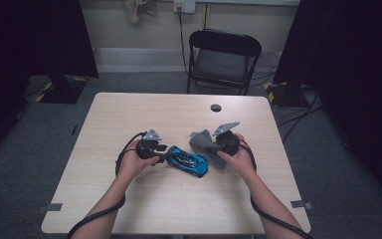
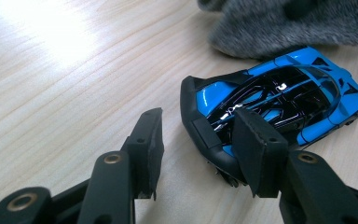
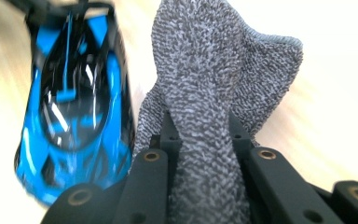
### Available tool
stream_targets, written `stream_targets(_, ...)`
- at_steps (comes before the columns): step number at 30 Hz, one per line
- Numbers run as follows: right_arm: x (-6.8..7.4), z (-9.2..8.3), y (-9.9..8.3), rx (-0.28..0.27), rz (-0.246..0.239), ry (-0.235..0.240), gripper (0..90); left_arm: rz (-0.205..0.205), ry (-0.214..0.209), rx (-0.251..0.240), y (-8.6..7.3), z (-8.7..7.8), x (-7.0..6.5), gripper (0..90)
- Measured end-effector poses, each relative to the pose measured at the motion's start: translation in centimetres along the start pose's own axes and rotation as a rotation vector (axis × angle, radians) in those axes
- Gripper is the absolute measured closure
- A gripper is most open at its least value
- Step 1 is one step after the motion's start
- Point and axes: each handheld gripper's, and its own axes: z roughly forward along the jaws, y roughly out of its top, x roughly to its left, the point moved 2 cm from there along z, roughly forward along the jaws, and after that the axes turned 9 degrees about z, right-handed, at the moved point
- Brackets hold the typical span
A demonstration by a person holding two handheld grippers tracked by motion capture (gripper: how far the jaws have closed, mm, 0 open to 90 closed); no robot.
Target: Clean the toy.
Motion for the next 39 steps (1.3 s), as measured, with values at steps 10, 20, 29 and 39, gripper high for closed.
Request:
stream_targets(10,1.1,2.5,4.2,-0.066,0.018,-0.001,76.0,0.001,-0.007,-0.005,0.0,0.0,-0.1,55.9)
stream_targets(20,3.4,6.2,5.1,-0.019,-0.017,0.043,76.0,-0.010,-0.015,-0.011,-0.1,0.1,-0.1,55.8)
stream_targets(29,3.0,6.5,3.8,0.013,-0.015,0.099,75.6,-0.006,-0.020,-0.007,0.0,0.2,-0.2,55.7)
stream_targets(39,2.4,5.6,2.8,0.031,-0.019,0.105,75.1,-0.005,-0.017,0.002,0.2,0.2,-0.3,55.4)
